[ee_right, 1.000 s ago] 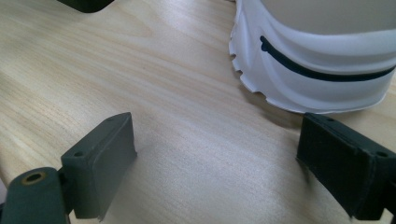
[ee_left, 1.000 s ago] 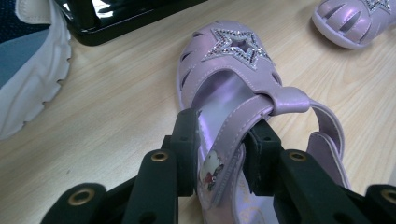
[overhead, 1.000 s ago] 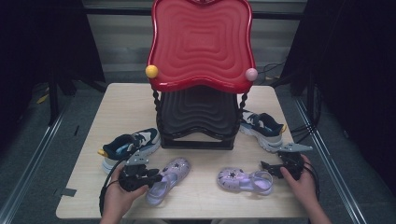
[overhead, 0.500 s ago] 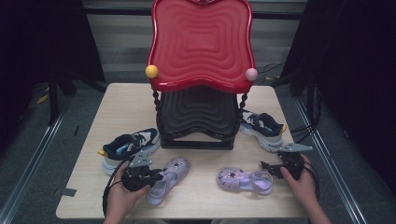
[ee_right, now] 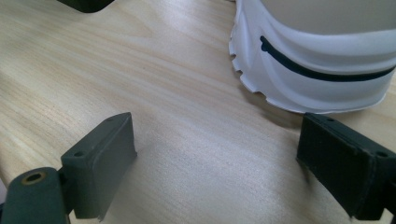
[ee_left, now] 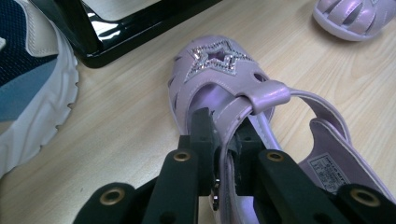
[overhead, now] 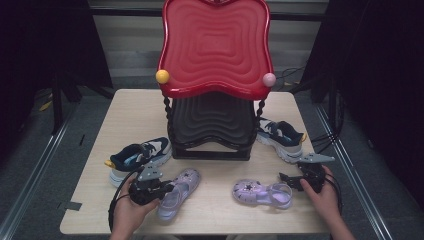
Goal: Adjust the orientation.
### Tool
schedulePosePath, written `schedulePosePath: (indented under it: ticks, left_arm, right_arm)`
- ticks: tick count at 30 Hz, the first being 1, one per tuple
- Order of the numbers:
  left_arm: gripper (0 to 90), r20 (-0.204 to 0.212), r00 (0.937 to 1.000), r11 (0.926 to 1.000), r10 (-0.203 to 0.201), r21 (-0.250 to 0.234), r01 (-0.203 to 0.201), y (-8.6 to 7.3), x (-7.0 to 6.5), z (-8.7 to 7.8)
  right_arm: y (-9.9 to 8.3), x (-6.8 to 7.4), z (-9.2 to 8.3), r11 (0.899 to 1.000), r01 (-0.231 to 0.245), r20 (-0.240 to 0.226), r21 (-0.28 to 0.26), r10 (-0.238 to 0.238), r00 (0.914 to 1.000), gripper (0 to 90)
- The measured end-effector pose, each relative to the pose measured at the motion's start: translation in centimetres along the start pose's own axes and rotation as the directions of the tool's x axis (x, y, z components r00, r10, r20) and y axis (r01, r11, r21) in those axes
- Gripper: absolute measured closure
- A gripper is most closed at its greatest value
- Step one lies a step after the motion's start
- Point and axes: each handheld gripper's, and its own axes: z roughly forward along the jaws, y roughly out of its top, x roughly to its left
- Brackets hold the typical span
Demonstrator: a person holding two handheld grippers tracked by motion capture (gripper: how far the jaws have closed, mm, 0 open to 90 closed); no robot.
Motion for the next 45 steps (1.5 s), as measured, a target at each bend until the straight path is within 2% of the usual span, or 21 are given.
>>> schedulePosePath:
  ticks: [10, 16, 18, 19, 22, 23, 27, 30, 31, 32, 33, 35, 37, 39, 42, 45]
  left_arm:
    - [82.4, -0.013, 0.9997, 0.9993, 0.020, -0.031, -0.020, 0.5, -0.3, -0.8]
    - [82.4, -0.023, 0.9994, 0.9994, 0.024, -0.024, -0.025, 0.2, -0.1, -0.2]
    - [82.3, -0.018, 0.9997, 0.9995, 0.015, -0.027, -0.015, 0.2, -0.1, -0.2]
    - [82.2, -0.015, 0.9998, 0.9998, 0.013, -0.016, -0.013, 0.2, 0.0, -0.2]
    - [80.9, 0.005, 0.9996, 0.9996, -0.027, 0.008, 0.026, -0.1, 0.1, 0.0]
    - [80.3, -0.006, 0.9996, 0.9995, -0.026, 0.018, 0.026, -0.2, 0.2, 0.0]
    - [79.0, 0.003, 0.9988, 0.9979, -0.049, 0.043, 0.049, -0.3, 0.4, 0.0]
    - [77.1, -0.001, 0.9990, 0.9952, -0.045, 0.087, 0.045, -0.3, 0.3, 0.2]
    - [75.7, 0.000, 0.9983, 0.9931, -0.058, 0.102, 0.057, -0.3, 0.2, 0.4]
    - [73.9, -0.002, 0.9987, 0.9912, -0.052, 0.122, 0.051, -0.3, 0.3, 0.5]
    - [73.5, -0.002, 0.9987, 0.9912, -0.052, 0.122, 0.051, -0.3, 0.3, 0.5]
    - [77.9, -0.018, 0.9995, 0.9897, -0.024, 0.140, 0.027, -0.3, 0.2, 0.6]
    - [81.2, -0.016, 0.9999, 0.9868, -0.002, 0.162, 0.005, -0.1, 0.1, 0.5]
    - [82.1, -0.016, 0.9998, 0.9907, -0.008, 0.136, 0.010, 0.0, 0.0, 0.5]
    - [82.3, -0.031, 0.9994, 0.9922, 0.018, 0.124, -0.014, 0.1, -0.3, 0.3]
    - [82.5, -0.029, 0.9995, 0.9952, 0.012, 0.097, -0.010, 0.2, -0.2, -0.2]
  right_arm:
    - [0.0, 0.0, 0.0, 1.000, -0.001, 0.000, 0.000, 0.001, 1.0000, 10.5]
    - [0.0, 0.0, 0.0, 1.000, 0.001, 0.001, -0.001, -0.001, 1.0000, 10.5]
    - [0.0, 0.0, 0.0, 1.000, 0.001, 0.001, -0.001, -0.001, 1.0000, 10.5]
    - [0.0, 0.0, 0.0, 1.000, 0.001, 0.001, -0.001, -0.001, 1.0000, 10.5]
    - [0.0, 0.0, 0.0, 1.000, 0.002, 0.001, -0.001, -0.002, 1.0000, 10.5]
    - [0.0, 0.0, 0.0, 1.000, 0.001, 0.000, 0.000, -0.001, 1.0000, 10.5]
    - [0.0, 0.0, 0.0, 1.000, 0.001, 0.001, -0.001, -0.001, 1.0000, 10.5]
    - [0.0, 0.0, 0.0, 1.000, 0.002, 0.001, -0.001, -0.002, 1.0000, 10.5]
    - [0.0, 0.0, 0.0, 1.000, 0.001, 0.000, -0.001, -0.001, 1.0000, 10.5]
    - [0.0, 0.0, 0.0, 1.000, 0.002, 0.001, -0.001, -0.002, 1.0000, 10.5]
    - [0.0, 0.0, 0.0, 1.000, 0.001, 0.001, -0.001, -0.001, 1.0000, 10.5]
    - [0.0, 0.0, 0.0, 1.000, 0.001, 0.001, -0.001, -0.001, 1.0000, 10.5]
    - [0.0, 0.0, 0.0, 1.000, 0.000, 0.001, -0.001, 0.000, 1.0000, 10.5]
    - [0.0, 0.0, 0.0, 1.000, 0.001, 0.001, -0.001, -0.001, 1.0000, 10.5]
    - [0.0, 0.0, 0.0, 1.000, 0.001, 0.001, -0.001, -0.001, 1.0000, 10.5]
    - [0.0, 0.0, 0.0, 1.000, 0.001, 0.001, -0.001, -0.001, 1.0000, 10.5]
